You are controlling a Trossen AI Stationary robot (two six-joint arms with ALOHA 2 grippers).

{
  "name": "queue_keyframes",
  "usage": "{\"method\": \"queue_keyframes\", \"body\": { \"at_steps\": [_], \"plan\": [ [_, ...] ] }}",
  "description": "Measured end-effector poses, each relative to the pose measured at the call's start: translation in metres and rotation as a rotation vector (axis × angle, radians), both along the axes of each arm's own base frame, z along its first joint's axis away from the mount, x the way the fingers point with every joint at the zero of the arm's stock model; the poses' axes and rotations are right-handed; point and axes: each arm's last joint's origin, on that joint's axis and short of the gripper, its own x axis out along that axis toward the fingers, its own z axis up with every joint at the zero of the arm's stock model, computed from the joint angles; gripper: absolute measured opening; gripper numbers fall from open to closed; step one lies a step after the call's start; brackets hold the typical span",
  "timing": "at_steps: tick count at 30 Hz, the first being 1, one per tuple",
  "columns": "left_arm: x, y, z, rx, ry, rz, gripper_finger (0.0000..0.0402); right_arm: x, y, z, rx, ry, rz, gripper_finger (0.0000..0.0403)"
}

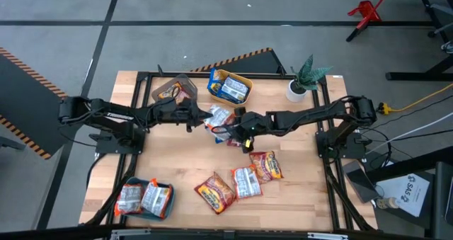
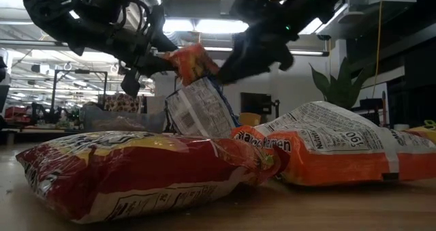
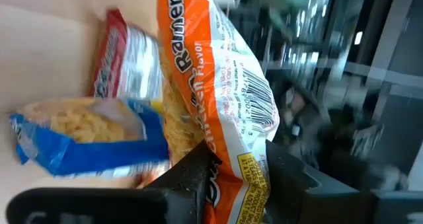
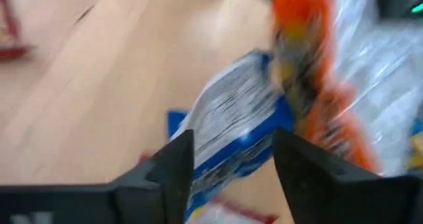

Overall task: Sort Maruchan noodles
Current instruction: Put the orange noodle pack into the blue bin

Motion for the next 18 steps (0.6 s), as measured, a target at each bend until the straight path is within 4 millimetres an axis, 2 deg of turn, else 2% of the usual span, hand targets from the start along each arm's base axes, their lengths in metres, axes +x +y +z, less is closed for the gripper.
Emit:
{"method": "queue_keyframes", "body": {
  "at_steps": [4,11,15,18],
  "plan": [
    [0.0,-0.001,0.0,0.013,-0.003,-0.085,0.0099,-0.004,0.001,-0.005,0.045,0.065,-0.012,0.0209],
    [-0.002,-0.004,0.005,0.01,-0.044,-0.263,0.009,-0.009,0.001,-0.01,0.081,0.134,0.0,0.0211],
    [-0.006,0.003,0.021,0.076,-0.126,-0.274,0.0086,-0.009,0.002,-0.01,0.093,0.135,0.013,0.0211],
    [-0.011,0.001,0.037,0.102,-0.194,-0.332,0.0086,-0.01,0.003,-0.01,0.107,0.146,0.027,0.0211]
  ]
}}
